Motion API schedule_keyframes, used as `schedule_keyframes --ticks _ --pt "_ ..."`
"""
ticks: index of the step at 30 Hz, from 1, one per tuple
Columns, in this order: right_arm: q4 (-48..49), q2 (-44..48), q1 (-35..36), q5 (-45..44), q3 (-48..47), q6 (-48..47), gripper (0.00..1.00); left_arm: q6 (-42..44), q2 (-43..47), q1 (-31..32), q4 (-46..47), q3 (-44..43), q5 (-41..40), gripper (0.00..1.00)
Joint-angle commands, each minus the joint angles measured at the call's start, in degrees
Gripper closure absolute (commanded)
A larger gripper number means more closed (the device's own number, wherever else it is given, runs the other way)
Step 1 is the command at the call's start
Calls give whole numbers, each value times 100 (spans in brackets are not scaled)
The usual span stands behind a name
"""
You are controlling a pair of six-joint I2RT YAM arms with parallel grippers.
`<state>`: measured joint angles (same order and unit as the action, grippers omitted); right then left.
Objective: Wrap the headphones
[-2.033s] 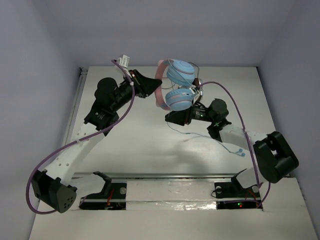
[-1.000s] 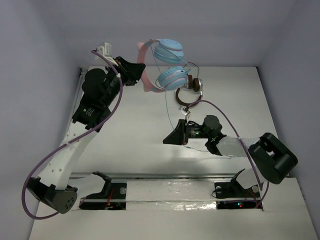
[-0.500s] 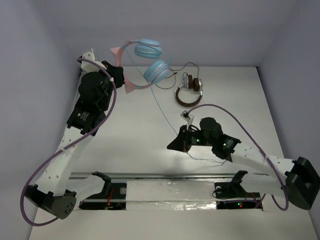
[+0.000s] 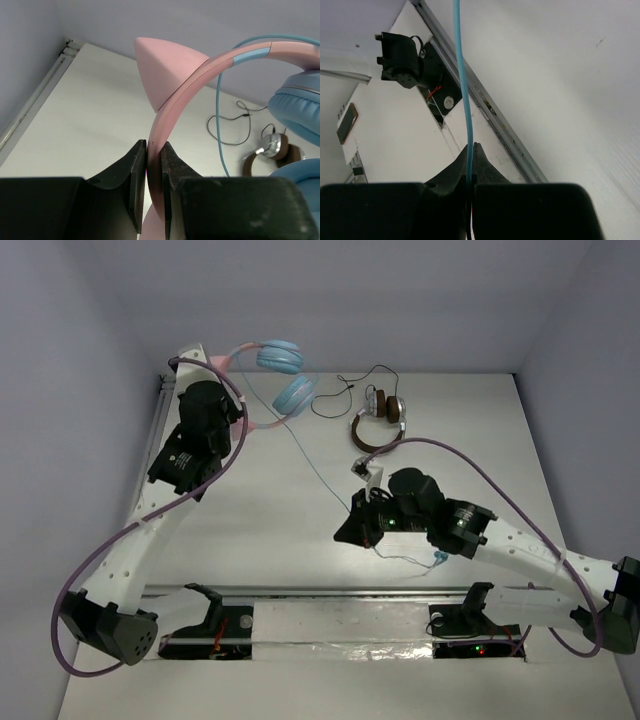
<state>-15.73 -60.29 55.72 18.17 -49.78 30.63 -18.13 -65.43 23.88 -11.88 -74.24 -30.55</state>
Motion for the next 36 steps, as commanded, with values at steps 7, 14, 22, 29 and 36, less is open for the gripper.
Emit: schedule_keyframes --ticks 7,14,22,29,36 --pt "-1520 -544 264 -736 -1657 -813 100 117 -154 82 -191 111 -127 100" --pt "-2346 -861 316 -1035 -2790 -1331 100 169 -339 328 -359 637 -58 100" --pt "-2927 -1468 316 -1624 -3740 -1727 100 161 -532 1100 -490 955 372 100" --pt "-2997 -1652 316 -2282 -3881 -1938 100 284 -454 1444 -745 1236 970 100" --pt "-2998 -1801 316 -3301 -3925 -2026 100 609 -190 1444 -1185 1341 1718 100"
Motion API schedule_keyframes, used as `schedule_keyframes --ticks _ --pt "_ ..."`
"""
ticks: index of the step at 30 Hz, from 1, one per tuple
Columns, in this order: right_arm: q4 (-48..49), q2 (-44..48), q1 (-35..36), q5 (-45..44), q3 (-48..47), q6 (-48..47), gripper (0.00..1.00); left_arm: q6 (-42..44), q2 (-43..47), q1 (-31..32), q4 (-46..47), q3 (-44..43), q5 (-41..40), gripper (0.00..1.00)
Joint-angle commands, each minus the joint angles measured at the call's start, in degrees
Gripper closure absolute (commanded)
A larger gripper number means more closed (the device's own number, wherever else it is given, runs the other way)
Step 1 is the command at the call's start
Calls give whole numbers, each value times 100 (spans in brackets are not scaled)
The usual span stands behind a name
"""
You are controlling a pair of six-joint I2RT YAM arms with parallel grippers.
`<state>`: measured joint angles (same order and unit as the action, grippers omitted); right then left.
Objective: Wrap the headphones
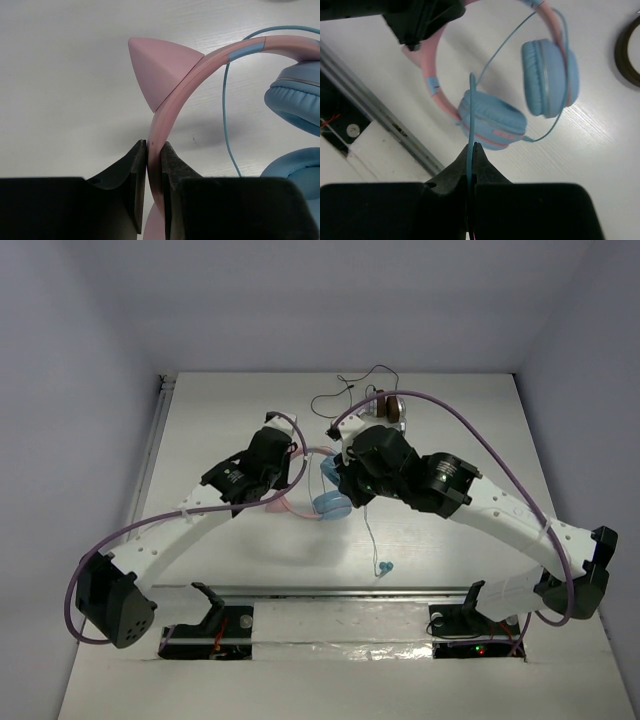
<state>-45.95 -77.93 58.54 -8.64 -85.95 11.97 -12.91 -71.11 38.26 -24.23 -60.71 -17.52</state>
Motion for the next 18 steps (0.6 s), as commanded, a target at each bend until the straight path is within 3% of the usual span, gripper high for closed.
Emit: schedule_keyframes --ticks 1,5,18 --pt "43 -64 34 -708 -317 -177 100 104 414 6 24 32 573 100" --pt "130 -214 -106 -1271 -282 -230 100 262 694 6 24 287 951 100" --pt "930 -196 -686 -1781 254 -415 100 535 941 6 164 428 2050 100"
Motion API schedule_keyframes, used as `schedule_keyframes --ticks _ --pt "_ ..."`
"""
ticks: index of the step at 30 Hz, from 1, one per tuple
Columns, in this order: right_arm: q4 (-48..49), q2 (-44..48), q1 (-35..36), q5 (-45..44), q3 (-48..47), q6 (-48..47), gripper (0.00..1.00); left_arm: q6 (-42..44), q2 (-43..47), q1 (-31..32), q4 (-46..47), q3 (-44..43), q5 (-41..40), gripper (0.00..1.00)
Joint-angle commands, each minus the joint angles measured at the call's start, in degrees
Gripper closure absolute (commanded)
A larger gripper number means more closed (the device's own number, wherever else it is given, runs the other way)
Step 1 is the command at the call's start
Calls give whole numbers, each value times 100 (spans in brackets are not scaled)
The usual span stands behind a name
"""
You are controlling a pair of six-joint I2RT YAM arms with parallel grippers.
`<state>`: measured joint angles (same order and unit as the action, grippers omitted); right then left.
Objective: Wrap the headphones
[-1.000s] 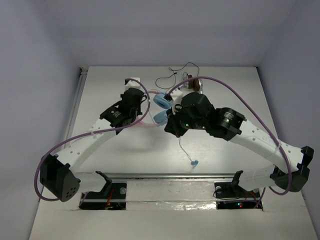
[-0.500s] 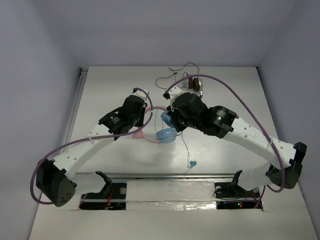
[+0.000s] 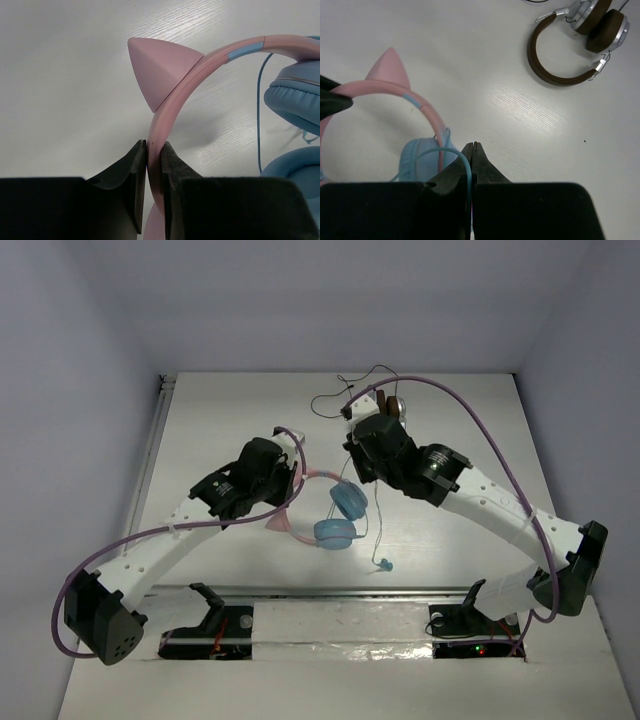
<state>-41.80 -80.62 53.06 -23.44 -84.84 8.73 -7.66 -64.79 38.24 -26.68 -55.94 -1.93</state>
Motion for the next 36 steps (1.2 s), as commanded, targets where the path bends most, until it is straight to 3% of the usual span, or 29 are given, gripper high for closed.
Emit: schedule_keyframes --ticks 1,9,24,36 --pt "567 81 -225 -301 282 -100 100 19 327 8 435 -40 553 100" --pt "1323 205 -770 -143 714 5 100 -16 336 8 523 -154 914 100" --pt "2448 713 -1298 683 1645 664 100 -280 714 -229 954 -382 2390 100" --pt "4091 1593 -1526 1798 2972 1561 100 -938 1118 -1449 1840 -224 3752 100"
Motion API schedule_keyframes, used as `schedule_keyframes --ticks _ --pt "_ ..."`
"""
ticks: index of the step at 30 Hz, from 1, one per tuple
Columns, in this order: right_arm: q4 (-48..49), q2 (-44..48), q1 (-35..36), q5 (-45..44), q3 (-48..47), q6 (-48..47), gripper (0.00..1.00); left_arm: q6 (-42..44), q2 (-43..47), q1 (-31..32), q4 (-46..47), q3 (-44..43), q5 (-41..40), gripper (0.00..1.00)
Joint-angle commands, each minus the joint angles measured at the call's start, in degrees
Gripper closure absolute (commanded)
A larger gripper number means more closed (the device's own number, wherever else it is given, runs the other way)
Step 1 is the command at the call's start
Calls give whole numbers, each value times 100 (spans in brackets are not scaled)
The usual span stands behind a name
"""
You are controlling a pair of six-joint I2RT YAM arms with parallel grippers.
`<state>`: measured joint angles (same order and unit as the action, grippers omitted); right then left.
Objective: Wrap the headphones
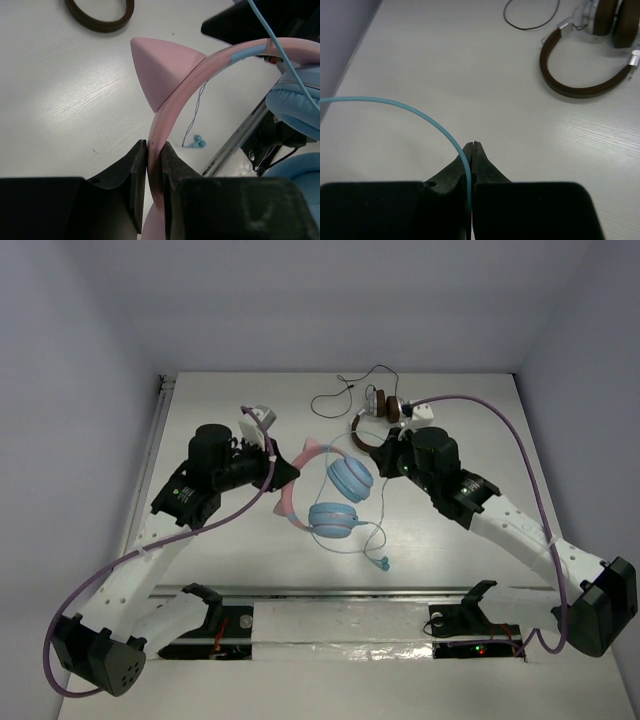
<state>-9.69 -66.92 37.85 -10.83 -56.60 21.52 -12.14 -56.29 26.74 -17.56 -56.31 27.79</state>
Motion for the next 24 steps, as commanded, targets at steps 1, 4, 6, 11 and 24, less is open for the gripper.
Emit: schedule_keyframes --ticks 1,4,6,11,24 --pt "899 231 -5 747 254 352 100 -630 277 -379 1017 -178 876 100" --pt "1259 240 -5 1256 526 406 100 -859 329 -582 1377 -152 1043 100" --pt "1443 249 -5 1486 676 441 100 -1167 364 -635 1712 -143 1062 100" --pt "1856 284 -5 2076 1063 617 100 -1729 400 -688 2606 -64 675 100" --pt "2788 170 48 3192 1546 968 100 -2029 312 -688 2504 -573 -581 100"
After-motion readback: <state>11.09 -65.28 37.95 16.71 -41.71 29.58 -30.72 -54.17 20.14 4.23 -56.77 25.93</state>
